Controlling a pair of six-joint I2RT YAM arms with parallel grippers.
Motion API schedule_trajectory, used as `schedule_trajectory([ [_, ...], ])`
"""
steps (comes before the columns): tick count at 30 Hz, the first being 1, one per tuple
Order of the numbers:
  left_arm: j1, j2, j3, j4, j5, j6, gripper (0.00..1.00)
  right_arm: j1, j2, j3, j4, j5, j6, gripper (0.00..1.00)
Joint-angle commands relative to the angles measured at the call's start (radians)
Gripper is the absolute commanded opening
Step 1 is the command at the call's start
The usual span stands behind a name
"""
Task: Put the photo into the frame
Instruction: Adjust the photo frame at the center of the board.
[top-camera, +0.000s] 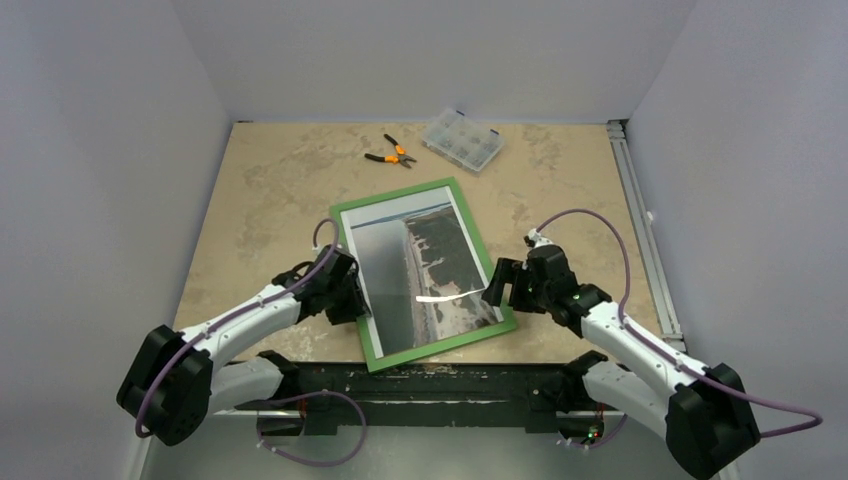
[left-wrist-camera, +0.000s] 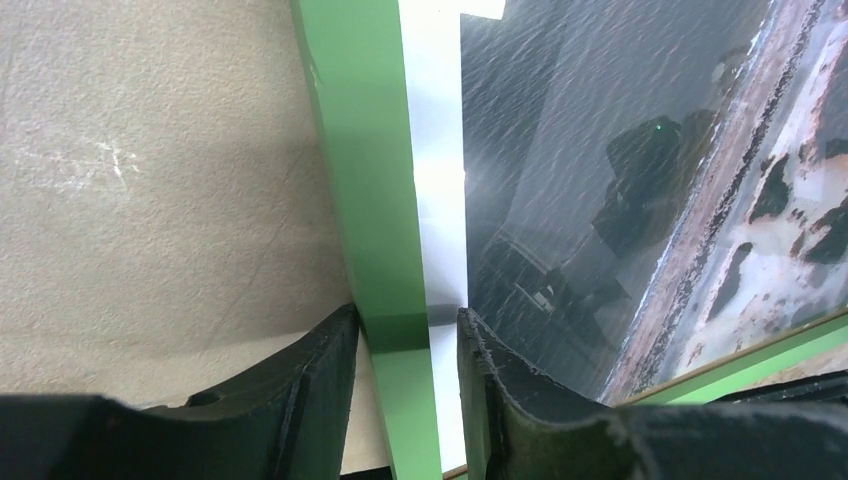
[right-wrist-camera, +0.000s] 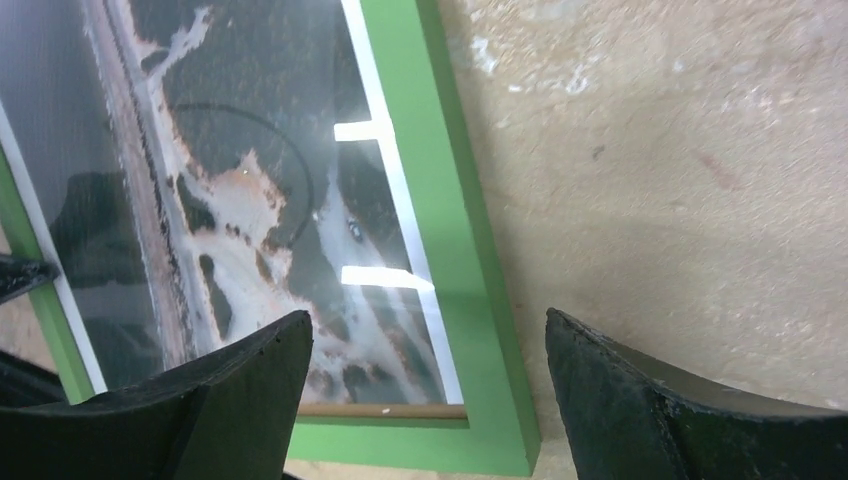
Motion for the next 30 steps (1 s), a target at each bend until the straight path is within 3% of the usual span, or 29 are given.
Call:
schedule_trajectory([
  [1,0.023,0.050,0.042,0.077,0.038,0.042,0.40,-0.002,0.081,0.042,0.033,0.096,0.016,0.85],
  [6,0.025,0.116,0.060,0.109,0.066,0.070,0.40,0.002,0.189,-0.011,0.119,-0.049,0.010,0.83],
  [10,0.023,0.148,0.064,0.128,0.097,0.088,0.42,0.053,0.111,-0.102,0.182,-0.142,0.080,0.81],
  [15,0.023,0.196,0.091,0.143,0.132,0.105,0.44,0.171,-0.011,-0.163,0.160,-0.182,0.181,0.80],
  [22,0.003,0.289,0.177,0.120,0.142,0.134,0.47,0.239,-0.147,-0.194,0.070,-0.253,0.224,0.79],
  [30,-0.034,0.415,0.304,0.084,0.153,0.151,0.50,0.326,-0.101,-0.254,0.207,-0.417,0.229,0.78],
])
